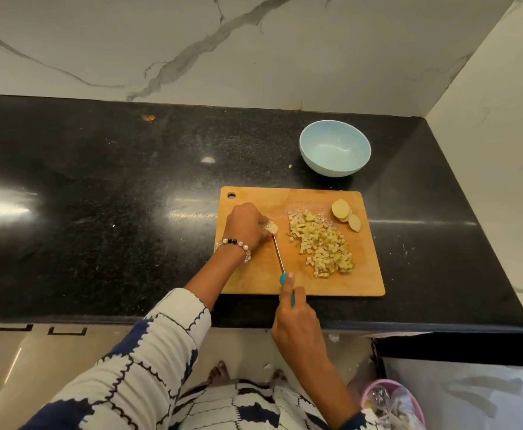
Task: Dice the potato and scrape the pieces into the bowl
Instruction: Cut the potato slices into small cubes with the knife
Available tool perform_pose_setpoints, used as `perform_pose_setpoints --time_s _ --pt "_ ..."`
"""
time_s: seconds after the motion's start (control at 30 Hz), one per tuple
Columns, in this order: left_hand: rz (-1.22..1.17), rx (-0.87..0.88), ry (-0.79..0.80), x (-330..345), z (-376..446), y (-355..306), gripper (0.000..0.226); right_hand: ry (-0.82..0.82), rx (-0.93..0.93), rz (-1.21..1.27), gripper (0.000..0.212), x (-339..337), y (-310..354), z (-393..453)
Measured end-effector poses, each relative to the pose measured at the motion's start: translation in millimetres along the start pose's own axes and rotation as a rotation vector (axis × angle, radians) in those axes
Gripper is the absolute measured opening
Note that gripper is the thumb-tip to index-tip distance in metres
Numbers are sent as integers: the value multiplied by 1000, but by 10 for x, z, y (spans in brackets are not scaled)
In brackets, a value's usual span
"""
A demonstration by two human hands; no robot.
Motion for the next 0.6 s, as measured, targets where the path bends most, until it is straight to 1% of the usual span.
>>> perform_pose_setpoints --time_s 0.03,0.17,0.27,0.37,0.43,0.5,0.6 --pt "-9 -6 -1 1 0 6 47 12 10 7 77 1 -21 -31" --pt "-8 -10 18 -10 -14 -12 47 -43 43 3 74 -31 -2 150" --pt "14 4 26 -10 -19 -12 50 -24 90 56 73 -26 -53 225" --pt "27 0 27 -4 -39 -2 49 -28 101 132 58 -14 -84 223" --pt "45 3 21 -2 -45 7 47 -19 83 202 55 -27 -28 250" --pt "76 5 28 -6 -56 11 45 26 72 201 55 12 14 275" --pt "66 -10 33 -17 -56 20 44 36 77 176 57 15 34 330"
Point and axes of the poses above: each hand's wrist, its own z-axis towards the middle knuckle, its own x-axis out of the palm, y = z × x, the point moved 8 cm from there along z, towards the middle knuckle, and after that the axes turned 10 degrees about x, right-handed, at the moved point
